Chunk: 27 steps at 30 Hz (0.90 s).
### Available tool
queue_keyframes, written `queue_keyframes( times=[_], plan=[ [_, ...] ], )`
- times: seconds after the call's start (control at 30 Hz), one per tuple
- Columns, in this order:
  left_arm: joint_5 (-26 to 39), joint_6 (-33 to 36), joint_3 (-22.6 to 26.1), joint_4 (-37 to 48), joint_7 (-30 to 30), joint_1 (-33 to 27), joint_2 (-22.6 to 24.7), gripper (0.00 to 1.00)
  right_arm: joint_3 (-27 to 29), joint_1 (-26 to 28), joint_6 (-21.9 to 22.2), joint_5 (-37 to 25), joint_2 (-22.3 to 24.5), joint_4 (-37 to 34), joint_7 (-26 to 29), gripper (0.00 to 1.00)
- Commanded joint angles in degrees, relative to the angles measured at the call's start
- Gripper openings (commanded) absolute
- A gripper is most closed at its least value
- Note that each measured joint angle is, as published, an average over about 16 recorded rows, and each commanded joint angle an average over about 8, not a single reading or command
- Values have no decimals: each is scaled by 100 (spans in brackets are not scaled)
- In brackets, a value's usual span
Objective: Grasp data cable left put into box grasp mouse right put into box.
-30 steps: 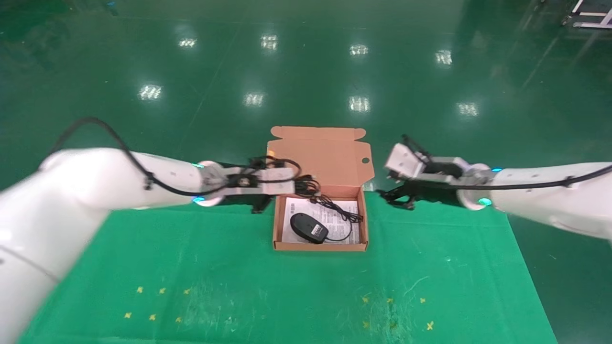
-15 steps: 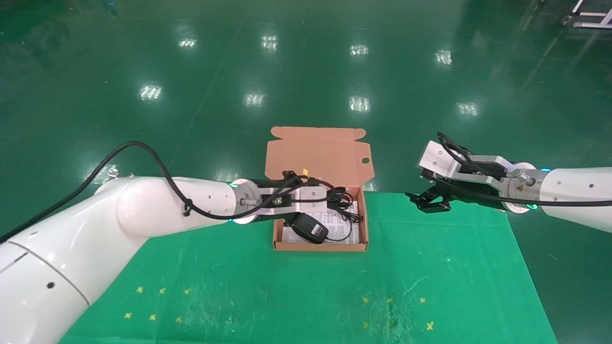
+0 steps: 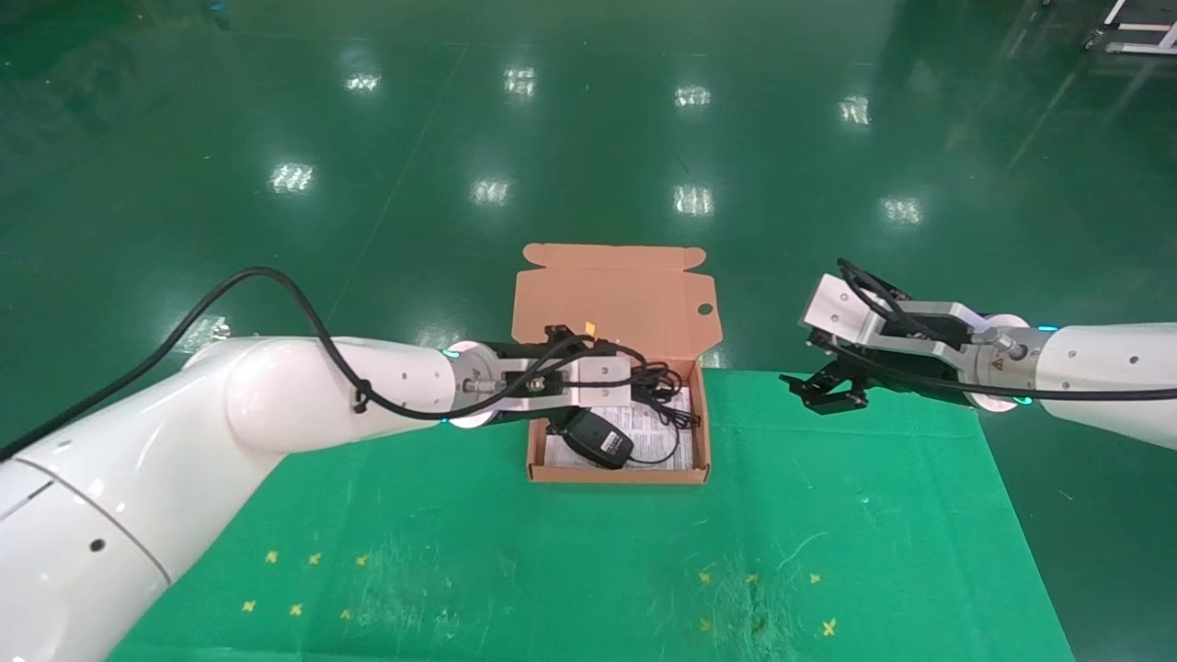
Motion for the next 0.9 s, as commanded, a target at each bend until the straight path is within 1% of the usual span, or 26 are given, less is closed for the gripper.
queue_keyframes(
  times=[0.03, 0.27, 0.43, 0.6, 0.73, 0.9],
  plan=[
    [24, 16, -23, 11, 7, 4, 4, 100, 4, 0, 0, 15, -9, -21, -11, 100],
    [-65, -160, -81, -190, -43, -150, -124, 100, 65, 128, 60, 11, 28, 41, -56, 100],
    [-163, -531, -191, -213, -57, -492, -141, 100, 103, 467, 71, -193, 143, 218, -176, 100],
    [-290, -750, -269, -169, -22, -693, -156, 100, 56, 784, -59, -502, 198, 326, -193, 100],
    [-525, -658, -413, -237, -40, -661, -285, 100, 118, 828, -197, -468, 239, 405, -191, 100],
    [-980, -209, -734, -488, -109, -386, -613, 100, 350, 570, -498, 37, 337, 513, -226, 100]
  ],
)
